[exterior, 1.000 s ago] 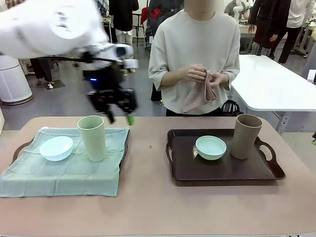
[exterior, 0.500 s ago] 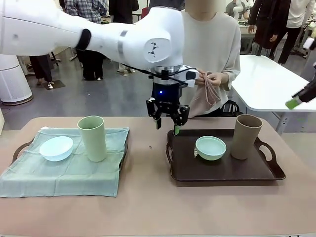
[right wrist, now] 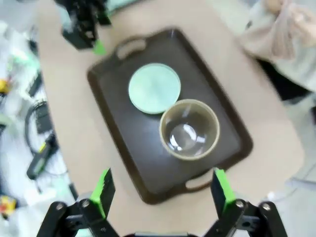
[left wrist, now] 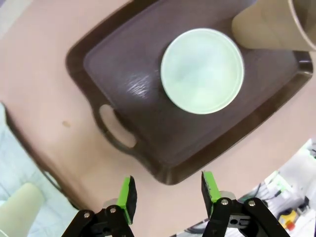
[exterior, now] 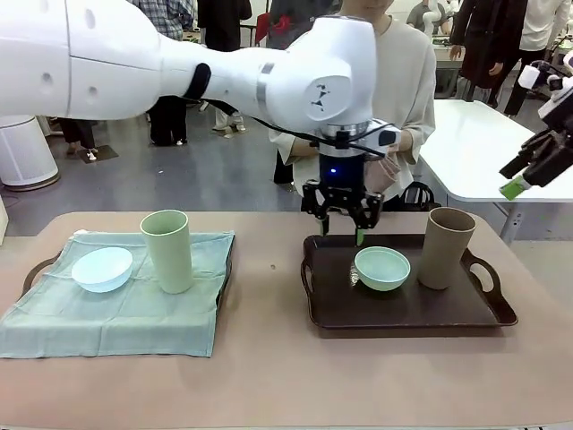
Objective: Set up a tray with a mat and arrange the tableware.
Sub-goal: Pick up the Picnic Bowl and Reusable plastic cup from the Handle tray in front of the human's position and hold them in the air.
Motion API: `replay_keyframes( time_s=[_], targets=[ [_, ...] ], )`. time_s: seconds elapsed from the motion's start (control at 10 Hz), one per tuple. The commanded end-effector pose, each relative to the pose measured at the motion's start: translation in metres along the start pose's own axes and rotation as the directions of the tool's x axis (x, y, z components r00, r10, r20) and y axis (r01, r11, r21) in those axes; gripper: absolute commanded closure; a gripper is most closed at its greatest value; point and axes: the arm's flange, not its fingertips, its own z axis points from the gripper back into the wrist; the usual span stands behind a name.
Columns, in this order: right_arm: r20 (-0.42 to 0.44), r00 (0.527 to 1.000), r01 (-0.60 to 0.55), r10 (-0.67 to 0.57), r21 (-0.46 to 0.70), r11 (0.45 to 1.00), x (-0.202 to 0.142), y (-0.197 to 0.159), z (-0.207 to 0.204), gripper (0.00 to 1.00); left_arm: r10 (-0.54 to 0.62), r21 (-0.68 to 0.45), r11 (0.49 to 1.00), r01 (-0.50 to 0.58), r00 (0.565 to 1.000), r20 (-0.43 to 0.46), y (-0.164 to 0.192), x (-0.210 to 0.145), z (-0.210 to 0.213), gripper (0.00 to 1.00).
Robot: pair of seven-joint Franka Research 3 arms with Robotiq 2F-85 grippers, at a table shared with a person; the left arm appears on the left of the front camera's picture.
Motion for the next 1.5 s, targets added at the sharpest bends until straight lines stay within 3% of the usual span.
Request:
replay_keyframes(
  time_s=[0.0, 0.1, 0.2, 0.7, 0.8, 0.9, 1.0, 1.4],
  targets=[
    [-0.009, 0.989, -0.150, 0.150, 0.014, 0.989, -0.021, -0.011, 0.012, 0.00, 0.007, 0.053, 0.999, -0.010, 0.998, 0.057, -0.013, 0.010, -0.006, 0.30],
    [0.003, 0.988, -0.154, 0.154, 0.021, 0.988, -0.024, -0.012, 0.014, 0.00, 0.003, 0.049, 0.999, -0.006, 0.998, 0.056, -0.015, 0.013, -0.007, 0.30],
    [-0.017, 0.997, -0.079, 0.079, 0.009, 0.997, -0.009, -0.002, 0.004, 0.00, 0.002, 0.043, 0.999, -0.004, 0.998, 0.061, -0.014, 0.011, -0.007, 0.30],
    [-0.020, 0.994, -0.106, 0.106, 0.011, 0.994, -0.010, -0.001, 0.006, 0.00, -0.016, 0.022, 1.000, 0.015, 0.999, 0.035, -0.017, 0.007, -0.009, 0.30],
    [0.055, 0.942, -0.334, 0.330, 0.137, 0.932, -0.012, -0.002, 0.000, 0.00, -0.016, 0.022, 1.000, 0.015, 0.999, 0.035, -0.017, 0.007, -0.009, 0.30],
    [0.085, 0.891, -0.454, 0.446, 0.194, 0.869, -0.029, -0.020, -0.014, 0.00, -0.015, 0.020, 1.000, 0.014, 0.999, 0.037, -0.016, 0.008, -0.010, 0.30],
    [0.191, 0.876, -0.478, 0.442, 0.220, 0.851, -0.051, -0.044, -0.024, 0.00, -0.007, 0.018, 1.000, 0.006, 0.997, 0.081, -0.012, -0.001, -0.007, 0.30],
    [0.268, 0.938, -0.277, 0.218, 0.207, 0.938, -0.086, -0.082, -0.041, 0.00, -0.058, 0.035, 0.998, 0.053, 0.981, 0.187, -0.018, -0.027, -0.015, 0.30]
  ],
)
